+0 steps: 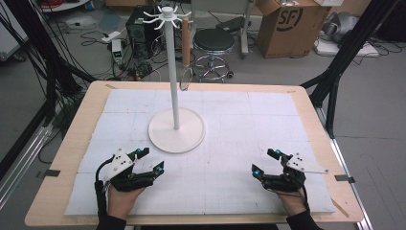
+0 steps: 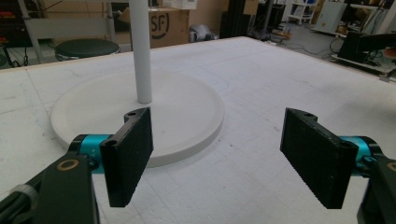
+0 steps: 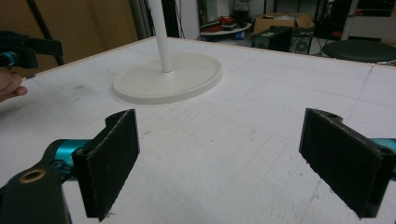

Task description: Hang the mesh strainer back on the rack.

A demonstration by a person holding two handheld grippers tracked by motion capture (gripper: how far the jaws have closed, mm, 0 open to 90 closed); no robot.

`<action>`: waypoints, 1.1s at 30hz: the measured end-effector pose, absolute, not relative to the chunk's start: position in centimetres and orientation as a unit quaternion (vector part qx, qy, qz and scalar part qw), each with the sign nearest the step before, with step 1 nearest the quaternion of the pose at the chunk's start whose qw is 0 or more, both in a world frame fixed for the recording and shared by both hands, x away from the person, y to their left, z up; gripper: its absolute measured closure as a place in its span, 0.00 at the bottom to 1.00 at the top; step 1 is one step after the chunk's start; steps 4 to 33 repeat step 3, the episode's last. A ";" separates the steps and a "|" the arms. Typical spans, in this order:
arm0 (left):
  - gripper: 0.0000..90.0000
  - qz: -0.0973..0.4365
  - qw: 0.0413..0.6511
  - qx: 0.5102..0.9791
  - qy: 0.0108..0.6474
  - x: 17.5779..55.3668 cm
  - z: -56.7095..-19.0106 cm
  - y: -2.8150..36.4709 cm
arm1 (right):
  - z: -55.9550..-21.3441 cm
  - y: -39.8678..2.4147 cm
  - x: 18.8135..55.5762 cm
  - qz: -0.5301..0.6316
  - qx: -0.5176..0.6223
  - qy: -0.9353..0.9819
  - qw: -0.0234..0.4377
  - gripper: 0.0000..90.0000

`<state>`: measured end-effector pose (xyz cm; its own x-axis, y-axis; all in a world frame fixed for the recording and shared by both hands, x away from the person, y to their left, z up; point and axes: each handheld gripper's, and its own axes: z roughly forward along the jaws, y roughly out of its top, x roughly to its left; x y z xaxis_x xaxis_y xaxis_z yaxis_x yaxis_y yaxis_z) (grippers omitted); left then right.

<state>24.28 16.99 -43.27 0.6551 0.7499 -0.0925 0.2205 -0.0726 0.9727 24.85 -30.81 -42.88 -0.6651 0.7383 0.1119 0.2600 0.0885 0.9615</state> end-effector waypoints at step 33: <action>0.29 0.225 0.584 0.697 0.350 24.3 -43.3 17.0 | -42.9 -30.8 24.9 0.577 0.352 0.706 0.211 0.13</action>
